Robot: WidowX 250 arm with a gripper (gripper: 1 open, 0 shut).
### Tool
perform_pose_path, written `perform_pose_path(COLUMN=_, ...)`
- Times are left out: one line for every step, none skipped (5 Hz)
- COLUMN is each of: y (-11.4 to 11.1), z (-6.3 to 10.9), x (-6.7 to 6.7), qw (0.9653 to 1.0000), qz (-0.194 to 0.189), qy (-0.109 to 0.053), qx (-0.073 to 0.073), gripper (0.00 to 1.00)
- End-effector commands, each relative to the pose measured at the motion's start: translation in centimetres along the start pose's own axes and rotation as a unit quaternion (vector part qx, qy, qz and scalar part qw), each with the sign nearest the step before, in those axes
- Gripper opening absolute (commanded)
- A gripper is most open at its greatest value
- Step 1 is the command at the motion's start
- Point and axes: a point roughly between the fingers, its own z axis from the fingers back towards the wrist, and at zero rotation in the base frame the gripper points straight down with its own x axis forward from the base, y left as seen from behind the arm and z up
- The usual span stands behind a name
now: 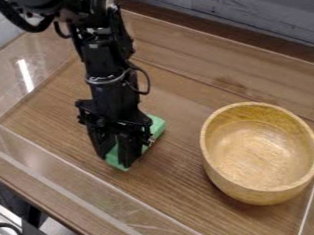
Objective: Put the green block in the brown bowl
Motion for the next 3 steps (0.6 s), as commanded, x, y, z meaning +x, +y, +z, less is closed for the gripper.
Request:
perform_pose_path(y=-0.2, z=2.6, x=0.6, qw=0.9997, qz=0.007, qy=-0.025, qx=0.007, gripper=0.00)
perform_pose_path(y=-1.5, z=5.1, x=0.2, qw=0.9997, qz=0.010, qy=-0.022, qx=0.007, gripper=0.00)
perform_pose_path(y=-3.4, z=9.2, x=-0.3, qw=0.9993, qz=0.019, qy=-0.032, qx=0.006, gripper=0.00)
